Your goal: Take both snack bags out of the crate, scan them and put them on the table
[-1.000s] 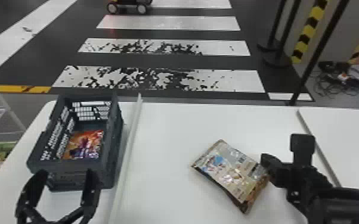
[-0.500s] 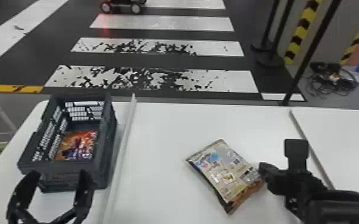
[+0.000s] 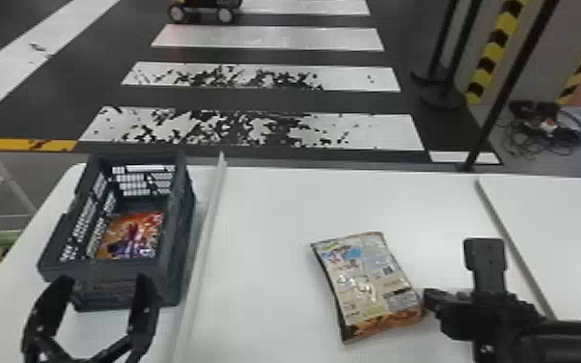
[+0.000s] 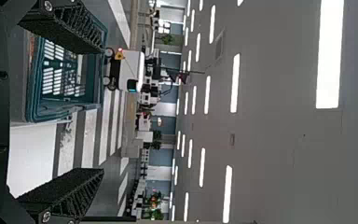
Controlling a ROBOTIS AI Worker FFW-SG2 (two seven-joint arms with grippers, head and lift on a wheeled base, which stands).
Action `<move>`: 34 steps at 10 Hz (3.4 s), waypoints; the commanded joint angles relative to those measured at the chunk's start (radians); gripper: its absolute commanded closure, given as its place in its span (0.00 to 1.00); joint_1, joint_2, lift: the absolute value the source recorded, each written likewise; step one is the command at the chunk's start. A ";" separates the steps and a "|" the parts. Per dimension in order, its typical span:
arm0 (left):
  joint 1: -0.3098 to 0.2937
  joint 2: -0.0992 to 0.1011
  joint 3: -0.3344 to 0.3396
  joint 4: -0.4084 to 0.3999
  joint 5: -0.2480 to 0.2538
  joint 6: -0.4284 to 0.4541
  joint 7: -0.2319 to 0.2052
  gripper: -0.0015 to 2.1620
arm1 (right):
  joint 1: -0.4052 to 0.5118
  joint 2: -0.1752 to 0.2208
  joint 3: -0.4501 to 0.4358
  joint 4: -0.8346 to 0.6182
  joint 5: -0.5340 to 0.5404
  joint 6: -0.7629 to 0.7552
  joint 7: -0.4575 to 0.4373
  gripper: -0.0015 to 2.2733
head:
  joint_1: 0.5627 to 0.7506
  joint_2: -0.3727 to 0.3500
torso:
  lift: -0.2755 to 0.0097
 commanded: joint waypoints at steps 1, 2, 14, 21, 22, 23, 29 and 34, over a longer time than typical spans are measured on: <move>0.000 0.001 -0.001 0.003 0.000 -0.001 0.000 0.04 | 0.023 0.003 0.017 -0.037 -0.004 0.028 0.003 0.99 | 0.70 0.55 | 0.63; 0.000 0.001 -0.001 0.004 0.002 -0.001 0.000 0.04 | 0.033 0.004 0.026 -0.048 -0.004 0.034 0.006 0.99 | 0.70 0.57 | 0.63; 0.002 -0.001 -0.005 0.004 -0.001 -0.001 0.003 0.04 | 0.063 -0.002 -0.138 -0.243 -0.185 0.025 0.019 0.02 | 0.70 0.53 | 0.63; -0.014 -0.004 -0.012 0.050 0.002 -0.017 0.006 0.04 | 0.190 -0.017 -0.253 -0.429 -0.071 0.246 0.088 0.03 | 0.70 0.42 | 0.63; -0.017 -0.004 -0.013 0.055 0.005 -0.020 0.006 0.04 | 0.196 -0.019 -0.259 -0.427 -0.062 0.249 0.114 0.03 | 0.70 0.40 | 0.63; -0.024 -0.004 -0.015 0.061 0.006 -0.020 0.005 0.04 | 0.201 -0.023 -0.261 -0.418 -0.062 0.243 0.137 0.03 | 0.70 0.38 | 0.63; -0.029 -0.004 -0.018 0.075 0.006 -0.023 0.006 0.04 | 0.161 -0.057 -0.238 -0.240 -0.053 0.111 0.221 0.03 | 0.70 0.40 | 0.63; -0.029 -0.006 -0.018 0.075 0.006 -0.020 0.006 0.04 | 0.125 -0.072 -0.213 -0.154 -0.015 0.080 0.243 0.21 | 0.70 0.39 | 0.63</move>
